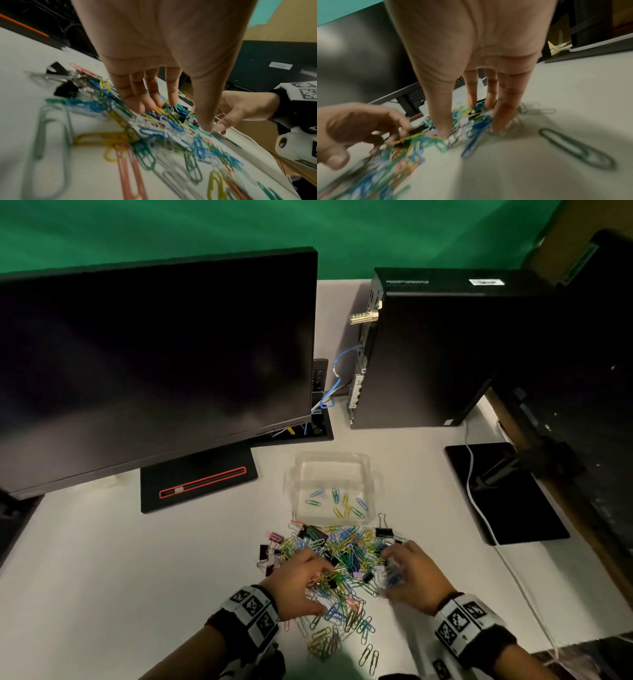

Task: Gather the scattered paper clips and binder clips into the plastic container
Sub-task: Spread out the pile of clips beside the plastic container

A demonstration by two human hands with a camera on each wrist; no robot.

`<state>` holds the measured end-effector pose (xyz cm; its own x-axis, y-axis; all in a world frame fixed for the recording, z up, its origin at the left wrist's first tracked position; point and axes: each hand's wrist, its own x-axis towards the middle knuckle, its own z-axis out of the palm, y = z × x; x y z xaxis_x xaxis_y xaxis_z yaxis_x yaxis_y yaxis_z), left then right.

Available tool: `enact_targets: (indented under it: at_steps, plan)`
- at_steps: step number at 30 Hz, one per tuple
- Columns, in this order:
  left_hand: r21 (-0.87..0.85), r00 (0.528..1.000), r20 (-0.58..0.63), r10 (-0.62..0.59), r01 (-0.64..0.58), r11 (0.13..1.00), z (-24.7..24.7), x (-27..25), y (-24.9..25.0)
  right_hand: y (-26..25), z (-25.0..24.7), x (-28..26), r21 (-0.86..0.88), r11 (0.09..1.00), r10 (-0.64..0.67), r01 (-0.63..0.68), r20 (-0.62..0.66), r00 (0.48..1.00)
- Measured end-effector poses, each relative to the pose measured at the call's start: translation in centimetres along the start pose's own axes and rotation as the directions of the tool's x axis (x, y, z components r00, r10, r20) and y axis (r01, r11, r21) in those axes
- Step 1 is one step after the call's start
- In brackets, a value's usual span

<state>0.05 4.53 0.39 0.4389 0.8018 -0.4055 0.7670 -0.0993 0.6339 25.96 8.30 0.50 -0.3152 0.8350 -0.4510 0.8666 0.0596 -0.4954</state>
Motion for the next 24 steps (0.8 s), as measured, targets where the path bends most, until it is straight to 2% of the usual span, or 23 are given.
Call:
enact_targets:
  at_steps: [5, 10, 14, 17, 20, 24]
  plan:
    - [0.13, 0.996, -0.08, 0.034, -0.023, 0.991, 1.9, 0.4, 0.3, -1.4, 2.1, -0.1, 0.016, 1.0, 0.002, -0.001, -0.066, 0.998]
    - [0.05, 0.985, -0.166, 0.036, -0.028, 0.998, 2.2, 0.6, -0.1, -2.1, 3.0, 0.5, -0.026, 0.999, -0.044, 0.042, -0.095, 0.995]
    - [-0.126, 0.975, -0.221, -0.014, -0.015, 0.992, 1.6, 0.4, -0.7, -1.9, 2.9, 0.6, 0.05, 0.995, -0.075, 0.083, -0.131, 0.988]
    - [-0.313, 0.969, -0.225, -0.101, 0.027, 0.949, 1.4, 0.4, -1.2, -1.4, 2.5, 0.5, 0.149, 0.984, -0.068, 0.097, -0.191, 0.979]
    - [-0.485, 0.963, -0.2, -0.183, 0.065, 0.872, 1.1, 0.4, -1.7, -0.8, 2.2, 0.5, 0.264, 0.961, -0.02, 0.086, -0.243, 0.97]
    - [-0.676, 0.948, -0.197, -0.249, 0.053, 0.735, -0.2, 0.8, -1.7, -0.2, 1.4, 0.2, 0.407, 0.913, 0.079, 0.038, -0.266, 0.961]
